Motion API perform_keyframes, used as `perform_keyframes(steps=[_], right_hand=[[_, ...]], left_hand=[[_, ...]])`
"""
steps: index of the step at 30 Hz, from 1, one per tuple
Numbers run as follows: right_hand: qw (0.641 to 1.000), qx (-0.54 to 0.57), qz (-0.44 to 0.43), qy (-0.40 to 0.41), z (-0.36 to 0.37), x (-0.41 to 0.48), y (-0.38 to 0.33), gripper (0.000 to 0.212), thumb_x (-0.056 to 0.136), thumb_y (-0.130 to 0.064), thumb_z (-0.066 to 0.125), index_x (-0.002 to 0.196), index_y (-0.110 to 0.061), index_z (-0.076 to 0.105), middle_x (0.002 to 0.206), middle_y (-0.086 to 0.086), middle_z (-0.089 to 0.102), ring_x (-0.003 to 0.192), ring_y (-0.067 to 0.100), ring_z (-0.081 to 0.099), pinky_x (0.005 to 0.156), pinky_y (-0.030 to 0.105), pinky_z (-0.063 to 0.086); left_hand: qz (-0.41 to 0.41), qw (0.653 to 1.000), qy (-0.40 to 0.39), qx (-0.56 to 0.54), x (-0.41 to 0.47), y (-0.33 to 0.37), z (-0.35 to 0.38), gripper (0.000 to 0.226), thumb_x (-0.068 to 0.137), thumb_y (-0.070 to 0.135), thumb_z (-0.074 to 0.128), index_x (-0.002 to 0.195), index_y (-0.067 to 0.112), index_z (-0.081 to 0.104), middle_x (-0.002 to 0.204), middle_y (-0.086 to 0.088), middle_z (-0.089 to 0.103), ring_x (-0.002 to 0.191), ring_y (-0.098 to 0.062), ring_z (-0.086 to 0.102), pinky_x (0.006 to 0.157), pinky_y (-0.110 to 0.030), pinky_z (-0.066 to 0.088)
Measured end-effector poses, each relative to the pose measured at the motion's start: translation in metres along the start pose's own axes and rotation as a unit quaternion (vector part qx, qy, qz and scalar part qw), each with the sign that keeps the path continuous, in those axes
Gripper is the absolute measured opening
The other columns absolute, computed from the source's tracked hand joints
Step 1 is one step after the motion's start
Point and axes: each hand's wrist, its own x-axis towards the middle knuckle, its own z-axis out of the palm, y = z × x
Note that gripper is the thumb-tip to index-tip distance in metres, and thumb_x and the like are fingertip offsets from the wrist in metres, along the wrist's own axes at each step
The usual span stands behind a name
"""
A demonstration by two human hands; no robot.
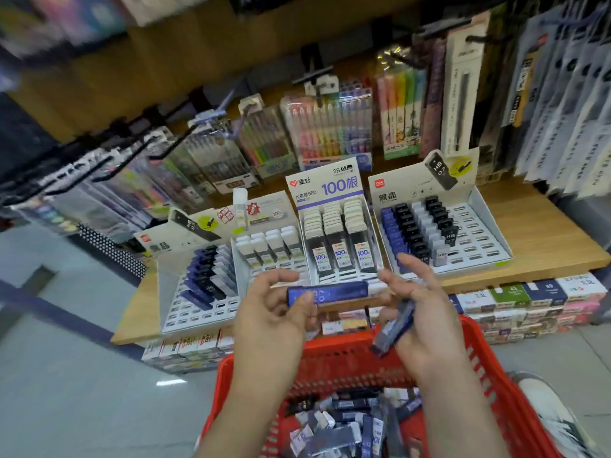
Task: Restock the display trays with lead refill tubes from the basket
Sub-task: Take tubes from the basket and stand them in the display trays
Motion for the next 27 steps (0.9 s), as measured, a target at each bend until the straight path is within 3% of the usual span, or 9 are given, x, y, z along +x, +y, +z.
perform_keyframes(steps=[2, 4, 8, 15, 17, 19, 21, 23, 27], right_hand=[[0.986, -0.152, -0.009, -0.062, 0.002, -0.005, -0.002, 0.016, 0.097, -0.018, 0.057, 0.106, -0.020, 0.070, 0.078, 0.006, 0.063, 0.048, 0.011, 0.040, 0.038, 0.021, 0.028], [0.957, -0.261, -0.001, -0.131, 0.010, -0.011, -0.001, 0.023, 0.087, -0.034, 0.065, 0.103, -0.019, 0.072, 0.067, 0.001, 0.056, 0.049, 0.011, 0.034, 0.042, 0.022, 0.023], [0.933, -0.319, 0.012, -0.163, 0.030, -0.015, 0.014, 0.012, 0.091, -0.013, 0.067, 0.102, -0.013, 0.065, 0.067, 0.012, 0.069, 0.043, 0.011, 0.030, 0.043, 0.020, 0.021], [0.879, -0.422, 0.043, -0.217, 0.053, -0.018, 0.072, 0.014, 0.089, -0.022, 0.071, 0.079, -0.020, 0.061, 0.051, 0.003, 0.053, 0.039, 0.011, 0.032, 0.042, 0.021, 0.025], [0.878, -0.421, 0.077, -0.212, 0.058, -0.020, 0.091, 0.013, 0.092, -0.022, 0.068, 0.082, -0.021, 0.060, 0.054, 0.000, 0.048, 0.043, 0.011, 0.035, 0.043, 0.023, 0.028], [0.897, -0.372, 0.141, -0.194, 0.062, -0.021, 0.107, 0.013, 0.094, -0.006, 0.060, 0.097, -0.018, 0.058, 0.059, 0.002, 0.049, 0.045, 0.013, 0.041, 0.044, 0.025, 0.035], [0.929, -0.265, 0.206, -0.158, 0.065, -0.020, 0.116, 0.033, 0.090, 0.016, 0.048, 0.109, -0.009, 0.056, 0.074, 0.015, 0.061, 0.046, 0.017, 0.047, 0.044, 0.027, 0.042], [0.948, -0.181, 0.228, -0.130, 0.066, -0.016, 0.122, 0.041, 0.087, 0.024, 0.043, 0.115, -0.004, 0.055, 0.094, 0.029, 0.065, 0.051, 0.023, 0.052, 0.050, 0.031, 0.047], [0.955, -0.105, 0.257, -0.104, 0.072, -0.011, 0.127, 0.048, 0.088, 0.018, 0.051, 0.129, -0.008, 0.049, 0.115, 0.034, 0.064, 0.088, 0.040, 0.069, 0.073, 0.049, 0.057]], left_hand=[[0.013, 1.000, -0.019, 0.018, 0.008, 0.011, -0.015, 0.017, 0.083, -0.002, 0.067, 0.087, 0.015, 0.066, 0.068, -0.004, 0.067, 0.060, -0.016, 0.064, 0.054, -0.020, 0.053], [0.027, 0.998, -0.039, 0.042, 0.017, 0.017, -0.026, 0.017, 0.083, 0.000, 0.068, 0.086, 0.017, 0.070, 0.072, -0.007, 0.069, 0.061, -0.015, 0.062, 0.059, -0.022, 0.054], [0.020, 0.993, -0.090, 0.069, 0.034, 0.021, -0.044, 0.021, 0.086, 0.001, 0.066, 0.096, 0.019, 0.069, 0.073, -0.009, 0.067, 0.061, -0.011, 0.060, 0.065, -0.025, 0.056], [-0.052, 0.982, -0.130, 0.127, 0.060, 0.008, -0.105, 0.017, 0.079, -0.003, 0.072, 0.093, 0.006, 0.068, 0.072, -0.011, 0.069, 0.060, -0.011, 0.062, 0.059, -0.019, 0.053], [-0.045, 0.976, -0.127, 0.173, 0.069, 0.002, -0.123, 0.014, 0.081, -0.006, 0.068, 0.089, 0.007, 0.068, 0.071, -0.009, 0.068, 0.056, -0.007, 0.061, 0.058, -0.017, 0.053], [-0.020, 0.968, -0.099, 0.231, 0.084, -0.006, -0.145, 0.018, 0.085, -0.007, 0.064, 0.086, 0.011, 0.067, 0.071, -0.006, 0.066, 0.051, -0.005, 0.058, 0.055, -0.014, 0.051], [0.016, 0.947, -0.064, 0.314, 0.100, -0.018, -0.169, 0.025, 0.086, -0.005, 0.063, 0.082, 0.020, 0.064, 0.070, -0.005, 0.066, 0.051, -0.008, 0.058, 0.053, -0.014, 0.047], [0.037, 0.914, -0.045, 0.402, 0.112, -0.032, -0.192, 0.033, 0.084, 0.000, 0.065, 0.075, 0.031, 0.060, 0.072, -0.005, 0.068, 0.059, -0.017, 0.063, 0.062, -0.025, 0.052], [0.059, 0.890, -0.029, 0.451, 0.128, -0.055, -0.214, 0.025, 0.083, 0.009, 0.070, 0.080, 0.033, 0.063, 0.086, -0.005, 0.069, 0.075, -0.023, 0.066, 0.077, -0.036, 0.054]])
